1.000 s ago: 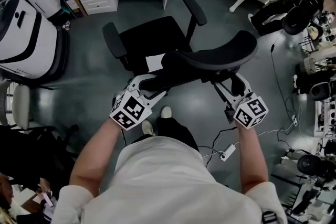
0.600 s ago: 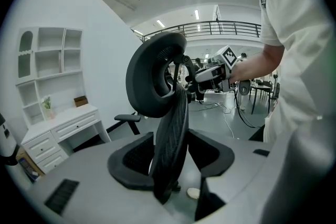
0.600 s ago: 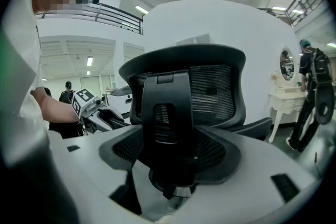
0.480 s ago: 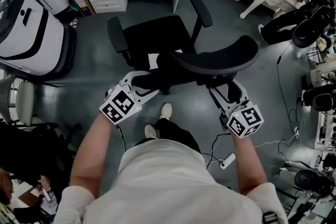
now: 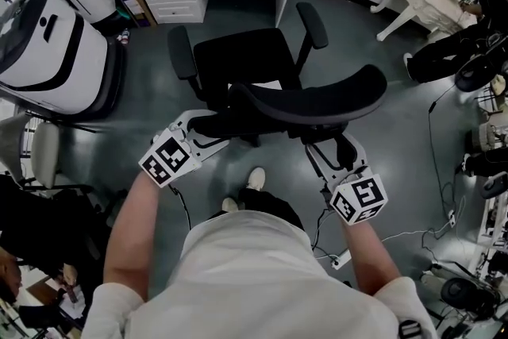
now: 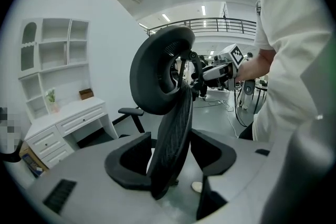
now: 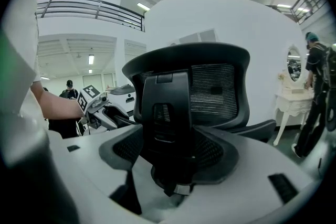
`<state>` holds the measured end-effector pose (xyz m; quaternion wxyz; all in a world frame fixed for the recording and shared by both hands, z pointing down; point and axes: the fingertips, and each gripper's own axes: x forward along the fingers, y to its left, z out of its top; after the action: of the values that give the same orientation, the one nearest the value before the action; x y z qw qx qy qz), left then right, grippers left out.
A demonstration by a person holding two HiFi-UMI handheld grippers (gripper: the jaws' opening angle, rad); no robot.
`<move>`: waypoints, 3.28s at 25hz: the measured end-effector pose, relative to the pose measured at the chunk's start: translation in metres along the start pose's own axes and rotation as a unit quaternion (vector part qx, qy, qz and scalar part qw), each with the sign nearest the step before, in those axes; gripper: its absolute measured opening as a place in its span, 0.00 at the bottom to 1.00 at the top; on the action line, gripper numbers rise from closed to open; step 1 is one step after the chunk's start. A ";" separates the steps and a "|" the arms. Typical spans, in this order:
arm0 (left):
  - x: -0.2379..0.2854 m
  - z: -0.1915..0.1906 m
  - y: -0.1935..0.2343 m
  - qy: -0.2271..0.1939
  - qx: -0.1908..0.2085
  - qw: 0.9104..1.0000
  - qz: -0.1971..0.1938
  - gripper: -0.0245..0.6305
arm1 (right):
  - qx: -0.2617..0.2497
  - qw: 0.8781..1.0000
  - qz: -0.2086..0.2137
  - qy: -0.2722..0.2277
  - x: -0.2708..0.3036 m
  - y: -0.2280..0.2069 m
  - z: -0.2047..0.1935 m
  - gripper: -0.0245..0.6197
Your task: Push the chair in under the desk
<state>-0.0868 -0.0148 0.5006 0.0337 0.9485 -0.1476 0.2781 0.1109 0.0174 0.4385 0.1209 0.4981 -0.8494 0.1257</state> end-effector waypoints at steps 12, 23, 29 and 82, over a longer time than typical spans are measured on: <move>0.001 -0.002 0.053 0.014 -0.023 1.000 0.016 0.42 | -0.006 1.000 0.027 0.010 0.039 -0.007 0.014 0.48; 0.002 -0.003 0.103 0.021 -0.038 0.999 0.009 0.44 | -0.017 0.998 0.056 -0.006 0.075 -0.013 0.031 0.43; -0.002 -0.006 0.133 0.020 -0.040 0.999 0.005 0.45 | -0.021 0.998 0.054 -0.008 0.101 -0.011 0.040 0.42; 0.000 -0.006 0.360 0.012 0.030 0.996 -0.086 0.44 | 0.013 0.999 -0.050 -0.003 0.285 -0.024 0.105 0.41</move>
<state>-0.1976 -0.3577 0.4996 0.0311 0.9549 -0.0570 0.2897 -0.0114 -0.2618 0.4362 0.1182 0.5417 -0.8221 0.1294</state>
